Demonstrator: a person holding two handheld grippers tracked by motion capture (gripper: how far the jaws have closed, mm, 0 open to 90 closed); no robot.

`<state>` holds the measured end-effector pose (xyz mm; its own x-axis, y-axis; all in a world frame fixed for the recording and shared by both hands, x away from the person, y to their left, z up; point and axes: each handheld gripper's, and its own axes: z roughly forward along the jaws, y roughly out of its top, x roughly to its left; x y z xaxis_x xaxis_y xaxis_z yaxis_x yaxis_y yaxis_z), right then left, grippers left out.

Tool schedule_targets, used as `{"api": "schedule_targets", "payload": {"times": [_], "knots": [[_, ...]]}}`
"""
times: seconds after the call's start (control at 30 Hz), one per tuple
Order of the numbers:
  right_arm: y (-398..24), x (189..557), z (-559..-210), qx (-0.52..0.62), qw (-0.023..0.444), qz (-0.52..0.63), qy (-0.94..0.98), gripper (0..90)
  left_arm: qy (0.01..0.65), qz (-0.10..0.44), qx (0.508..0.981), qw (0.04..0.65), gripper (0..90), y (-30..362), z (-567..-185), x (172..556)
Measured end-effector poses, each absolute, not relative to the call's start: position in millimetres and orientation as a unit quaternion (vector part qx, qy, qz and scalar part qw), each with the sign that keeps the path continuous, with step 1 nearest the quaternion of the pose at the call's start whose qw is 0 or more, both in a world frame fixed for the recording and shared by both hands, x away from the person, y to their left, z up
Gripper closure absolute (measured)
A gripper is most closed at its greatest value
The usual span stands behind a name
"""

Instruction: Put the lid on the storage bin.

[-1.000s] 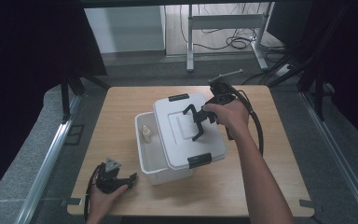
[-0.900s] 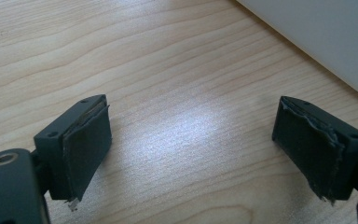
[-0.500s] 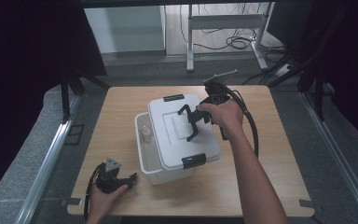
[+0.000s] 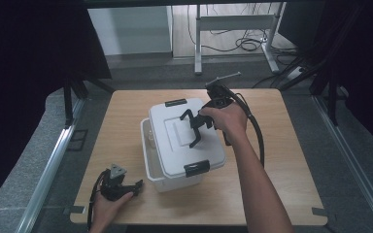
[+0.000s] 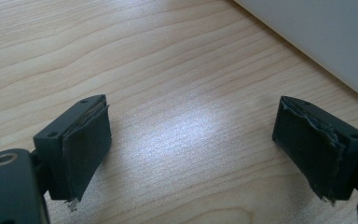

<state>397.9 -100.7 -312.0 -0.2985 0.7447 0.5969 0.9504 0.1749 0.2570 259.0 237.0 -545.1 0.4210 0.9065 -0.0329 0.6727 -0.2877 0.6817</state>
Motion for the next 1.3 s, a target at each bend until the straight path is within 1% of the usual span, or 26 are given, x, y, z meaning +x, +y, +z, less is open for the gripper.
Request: {"api": "schedule_targets", "payload": {"times": [0.47, 1.3], "knots": [[-86.8, 398.9, -312.9, -0.572, 0.173, -0.293, -0.746, 84.7, 0.504, 0.184, 0.782, 0.317, 11.3, 236.7, -545.1, 259.2], [-56.9, 406.4, -328.9, -0.579, 0.183, -0.269, -0.748, 84.6, 0.503, 0.183, 0.783, 0.317, 11.4, 236.6, -545.1, 259.2]]}}
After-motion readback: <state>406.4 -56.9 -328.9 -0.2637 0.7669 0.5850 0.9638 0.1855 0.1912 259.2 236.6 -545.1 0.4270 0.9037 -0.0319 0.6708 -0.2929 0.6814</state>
